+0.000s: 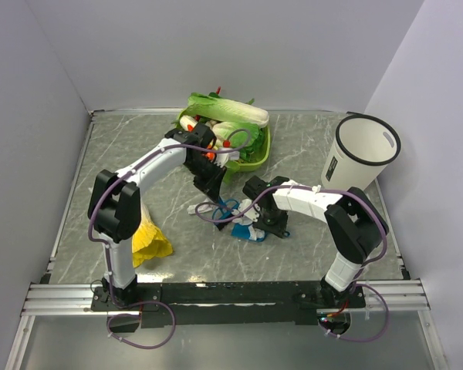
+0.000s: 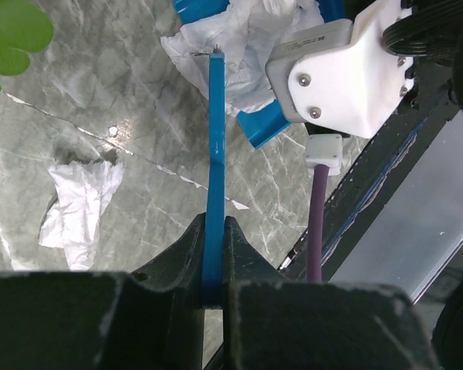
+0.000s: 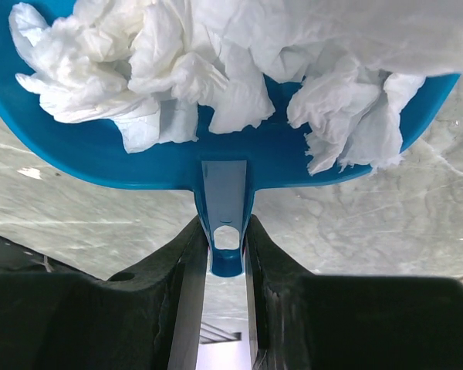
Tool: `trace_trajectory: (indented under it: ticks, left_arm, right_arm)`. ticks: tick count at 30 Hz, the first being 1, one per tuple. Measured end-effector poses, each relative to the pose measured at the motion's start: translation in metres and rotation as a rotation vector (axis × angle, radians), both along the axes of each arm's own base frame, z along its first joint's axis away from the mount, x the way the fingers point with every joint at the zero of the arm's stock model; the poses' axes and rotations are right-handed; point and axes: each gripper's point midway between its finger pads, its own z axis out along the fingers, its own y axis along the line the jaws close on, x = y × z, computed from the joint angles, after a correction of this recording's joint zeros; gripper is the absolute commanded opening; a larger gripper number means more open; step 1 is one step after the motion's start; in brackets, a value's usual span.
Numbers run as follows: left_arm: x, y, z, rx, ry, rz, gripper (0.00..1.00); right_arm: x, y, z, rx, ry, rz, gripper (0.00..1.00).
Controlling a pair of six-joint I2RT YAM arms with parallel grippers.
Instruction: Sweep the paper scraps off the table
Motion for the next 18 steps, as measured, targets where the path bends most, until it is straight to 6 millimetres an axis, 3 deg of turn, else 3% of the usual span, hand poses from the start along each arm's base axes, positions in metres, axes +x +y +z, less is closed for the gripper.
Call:
trace_trajectory:
  ticks: [6, 18]
  left_arm:
    - [-0.001, 0.003, 0.001, 0.002, 0.003, 0.005, 0.01]
    - [0.002, 0.023, 0.024, -0.044, -0.033, 0.047, 0.01]
  right_arm:
    - [0.000, 0.002, 0.000, 0.008, -0.005, -0.032, 0.00]
    - [0.013, 0.009, -0.001, 0.045, -0.061, -0.067, 0.00]
